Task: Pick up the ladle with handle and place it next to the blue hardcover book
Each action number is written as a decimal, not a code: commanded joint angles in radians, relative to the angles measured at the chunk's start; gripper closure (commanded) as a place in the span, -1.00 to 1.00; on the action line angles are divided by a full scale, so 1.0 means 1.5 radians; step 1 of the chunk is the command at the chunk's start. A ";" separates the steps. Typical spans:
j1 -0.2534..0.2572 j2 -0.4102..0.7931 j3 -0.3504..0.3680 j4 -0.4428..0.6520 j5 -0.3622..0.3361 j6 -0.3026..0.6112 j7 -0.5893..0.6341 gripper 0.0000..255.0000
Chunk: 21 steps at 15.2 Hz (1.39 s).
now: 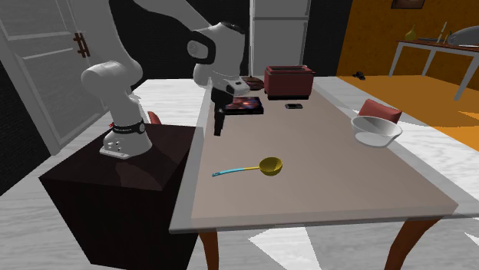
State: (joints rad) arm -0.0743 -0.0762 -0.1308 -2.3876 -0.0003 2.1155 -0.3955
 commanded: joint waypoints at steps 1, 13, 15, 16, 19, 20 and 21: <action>-0.004 0.052 -0.006 0.023 0.007 0.030 -0.020 -1.00; -0.040 0.312 -0.009 0.188 0.056 0.128 -0.112 -1.00; -0.041 0.323 -0.008 0.183 0.059 0.144 -0.113 -1.00; -0.041 0.329 -0.007 0.180 0.061 0.152 -0.114 -1.00; -0.042 0.344 -0.005 0.175 0.064 0.172 -0.117 -1.00; -0.042 0.344 -0.005 0.175 0.064 0.172 -0.117 -1.00; -0.042 0.344 -0.005 0.175 0.064 0.172 -0.117 -1.00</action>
State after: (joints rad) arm -0.1375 0.4387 -0.1377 -2.1223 0.0957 2.3702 -0.5701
